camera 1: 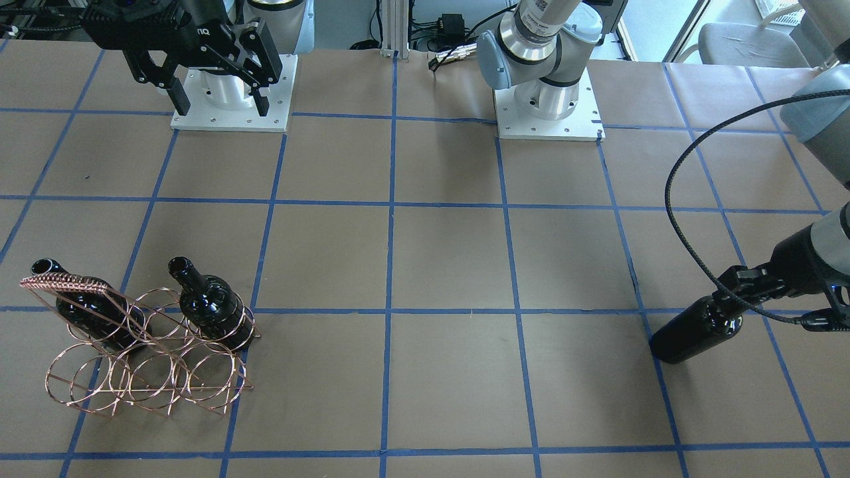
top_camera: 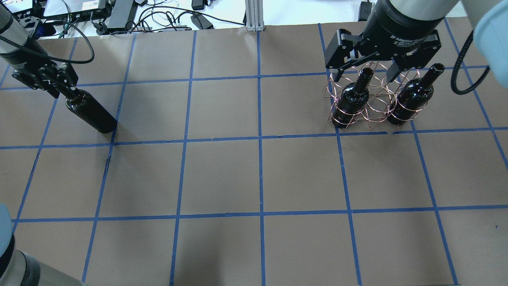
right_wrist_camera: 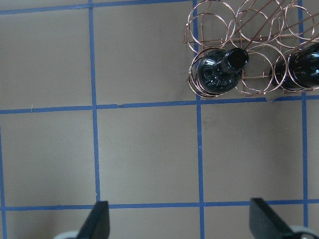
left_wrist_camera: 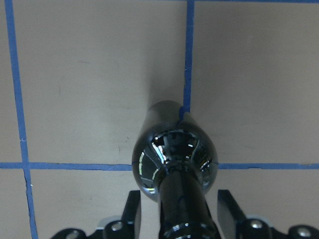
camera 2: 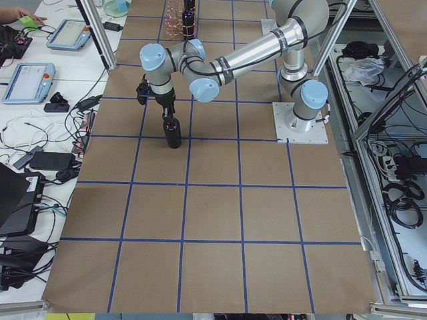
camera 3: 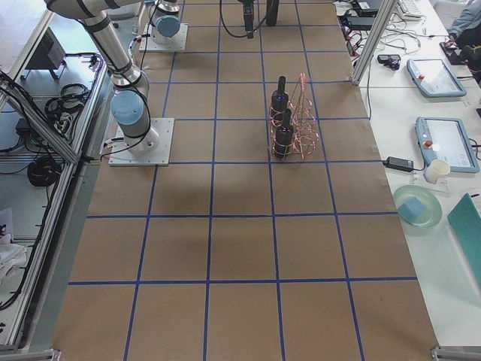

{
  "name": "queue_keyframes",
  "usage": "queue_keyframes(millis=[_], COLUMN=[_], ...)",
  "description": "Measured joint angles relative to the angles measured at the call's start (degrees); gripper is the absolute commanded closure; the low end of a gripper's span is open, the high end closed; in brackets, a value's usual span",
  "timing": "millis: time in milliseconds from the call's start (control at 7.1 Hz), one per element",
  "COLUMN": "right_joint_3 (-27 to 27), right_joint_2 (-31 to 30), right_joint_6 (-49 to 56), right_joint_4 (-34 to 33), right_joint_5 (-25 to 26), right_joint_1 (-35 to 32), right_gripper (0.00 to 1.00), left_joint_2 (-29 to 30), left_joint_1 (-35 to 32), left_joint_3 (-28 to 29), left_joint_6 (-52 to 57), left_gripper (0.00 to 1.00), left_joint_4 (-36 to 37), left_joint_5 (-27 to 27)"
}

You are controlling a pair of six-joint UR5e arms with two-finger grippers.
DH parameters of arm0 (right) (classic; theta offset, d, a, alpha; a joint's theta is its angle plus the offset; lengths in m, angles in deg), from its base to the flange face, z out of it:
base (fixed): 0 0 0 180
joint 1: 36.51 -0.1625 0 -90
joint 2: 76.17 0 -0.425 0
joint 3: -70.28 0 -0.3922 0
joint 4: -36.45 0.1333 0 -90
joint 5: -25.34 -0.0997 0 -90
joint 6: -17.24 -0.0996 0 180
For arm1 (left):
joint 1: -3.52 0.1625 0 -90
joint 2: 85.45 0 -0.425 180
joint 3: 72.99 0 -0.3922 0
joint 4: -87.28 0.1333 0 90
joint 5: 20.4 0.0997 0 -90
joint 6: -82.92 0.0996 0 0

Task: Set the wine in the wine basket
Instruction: 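Lift the bottle by the neck and carry it toward the table center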

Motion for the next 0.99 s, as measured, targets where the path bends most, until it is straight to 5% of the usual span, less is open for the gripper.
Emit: queue_keyframes(millis=[141,987], right_joint_3=[0.0,0.02], right_joint_2=[0.0,0.02], right_joint_6=[0.0,0.0], right_joint_4=[0.0,-0.21], right_joint_5=[0.02,0.0], right_joint_1=[0.0,-0.06], right_gripper=[0.0,0.0], left_joint_2=[0.03,-2.12], left_joint_1=[0.0,-1.61], left_joint_3=[-0.02,0.88], left_joint_6=[0.0,-1.58], left_gripper=[1.0,1.0], left_joint_4=[-0.03,-0.9], left_joint_5=[-0.02,0.09])
